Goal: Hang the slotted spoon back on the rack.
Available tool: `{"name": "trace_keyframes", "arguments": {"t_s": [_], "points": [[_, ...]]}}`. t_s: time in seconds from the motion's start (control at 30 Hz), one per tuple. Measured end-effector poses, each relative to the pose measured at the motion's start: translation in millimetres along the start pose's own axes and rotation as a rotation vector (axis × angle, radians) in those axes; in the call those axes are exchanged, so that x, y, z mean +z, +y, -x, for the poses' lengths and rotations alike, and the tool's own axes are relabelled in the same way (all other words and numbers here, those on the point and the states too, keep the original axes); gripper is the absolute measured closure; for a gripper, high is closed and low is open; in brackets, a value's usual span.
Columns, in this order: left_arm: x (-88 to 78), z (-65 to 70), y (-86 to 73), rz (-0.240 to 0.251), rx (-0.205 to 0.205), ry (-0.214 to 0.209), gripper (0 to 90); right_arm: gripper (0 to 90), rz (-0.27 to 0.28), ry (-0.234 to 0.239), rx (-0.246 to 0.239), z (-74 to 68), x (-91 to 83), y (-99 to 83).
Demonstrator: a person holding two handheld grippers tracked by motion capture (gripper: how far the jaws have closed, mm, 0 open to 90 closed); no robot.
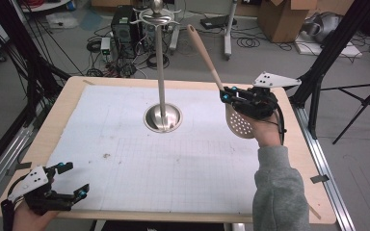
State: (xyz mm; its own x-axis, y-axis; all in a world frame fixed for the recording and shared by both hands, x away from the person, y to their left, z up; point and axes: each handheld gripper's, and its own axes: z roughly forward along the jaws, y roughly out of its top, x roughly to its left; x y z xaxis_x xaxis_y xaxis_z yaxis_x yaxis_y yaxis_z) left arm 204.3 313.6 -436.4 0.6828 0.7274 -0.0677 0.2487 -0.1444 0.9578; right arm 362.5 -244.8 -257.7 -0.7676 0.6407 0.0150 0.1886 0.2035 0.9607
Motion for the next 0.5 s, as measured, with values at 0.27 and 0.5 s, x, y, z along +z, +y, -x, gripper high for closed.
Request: {"name": "trace_keyframes", "arguments": {"t_s": [0.27,0.5], "points": [[-0.6,-0.5,0.1,-0.001,0.001,0.0,1.7,78.0,0.014,-0.007,-0.007,-3.0,3.9,3.1],[-0.9,-0.5,0.1,0.002,-0.003,0.001,1.7,78.0,0.022,0.0,-0.011,-6.0,5.6,6.4]]}}
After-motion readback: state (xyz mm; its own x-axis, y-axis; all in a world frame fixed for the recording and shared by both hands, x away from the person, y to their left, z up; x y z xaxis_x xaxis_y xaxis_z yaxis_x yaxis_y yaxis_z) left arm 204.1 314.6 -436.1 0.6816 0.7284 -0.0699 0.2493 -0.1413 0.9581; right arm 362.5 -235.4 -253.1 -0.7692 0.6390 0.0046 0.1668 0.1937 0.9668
